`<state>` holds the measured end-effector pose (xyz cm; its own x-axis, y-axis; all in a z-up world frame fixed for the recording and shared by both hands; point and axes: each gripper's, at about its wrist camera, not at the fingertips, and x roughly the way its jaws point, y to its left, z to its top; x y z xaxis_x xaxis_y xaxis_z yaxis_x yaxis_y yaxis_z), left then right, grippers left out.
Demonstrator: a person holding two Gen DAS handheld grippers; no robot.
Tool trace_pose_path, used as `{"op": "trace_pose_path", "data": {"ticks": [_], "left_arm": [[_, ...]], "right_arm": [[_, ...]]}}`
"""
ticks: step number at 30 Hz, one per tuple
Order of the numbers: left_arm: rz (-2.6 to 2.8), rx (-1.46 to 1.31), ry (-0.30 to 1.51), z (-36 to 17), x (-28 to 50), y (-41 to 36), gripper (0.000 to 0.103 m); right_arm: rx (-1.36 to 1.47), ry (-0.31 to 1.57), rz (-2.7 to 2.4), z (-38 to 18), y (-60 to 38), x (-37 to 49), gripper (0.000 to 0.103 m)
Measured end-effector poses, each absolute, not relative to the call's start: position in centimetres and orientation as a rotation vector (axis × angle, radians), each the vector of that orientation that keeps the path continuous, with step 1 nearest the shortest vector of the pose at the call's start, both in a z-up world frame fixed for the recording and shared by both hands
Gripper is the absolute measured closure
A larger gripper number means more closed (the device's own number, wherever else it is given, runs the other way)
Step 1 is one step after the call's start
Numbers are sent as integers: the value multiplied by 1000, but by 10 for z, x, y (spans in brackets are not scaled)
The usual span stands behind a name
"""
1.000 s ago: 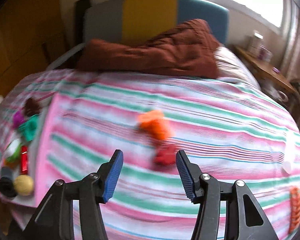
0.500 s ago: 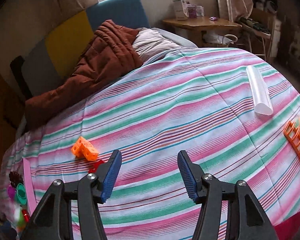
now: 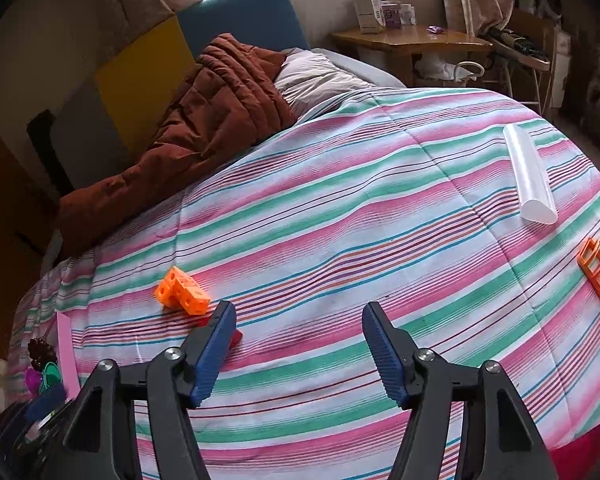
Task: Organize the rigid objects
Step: 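Move both open tools back to the orange cubes and red puzzle piece, then grasp the orange linked cubes with the left tool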
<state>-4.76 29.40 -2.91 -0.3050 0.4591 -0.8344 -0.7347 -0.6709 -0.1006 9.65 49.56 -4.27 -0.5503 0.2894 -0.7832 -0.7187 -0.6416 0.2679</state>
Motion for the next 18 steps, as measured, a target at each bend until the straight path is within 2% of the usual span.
{"op": "trace_pose_path", "data": {"ticks": [11, 15, 18], "left_arm": [[1952, -1199, 369, -54, -91, 358, 44], [1913, -1221, 331, -62, -103, 380, 37], [1939, -1249, 296, -66, -117, 392, 37]], "right_arm": [[-1001, 841, 2220, -47, 497, 91, 34], [-1029, 853, 2233, -50, 493, 87, 33], [-1046, 854, 2237, -51, 491, 85, 33]]}}
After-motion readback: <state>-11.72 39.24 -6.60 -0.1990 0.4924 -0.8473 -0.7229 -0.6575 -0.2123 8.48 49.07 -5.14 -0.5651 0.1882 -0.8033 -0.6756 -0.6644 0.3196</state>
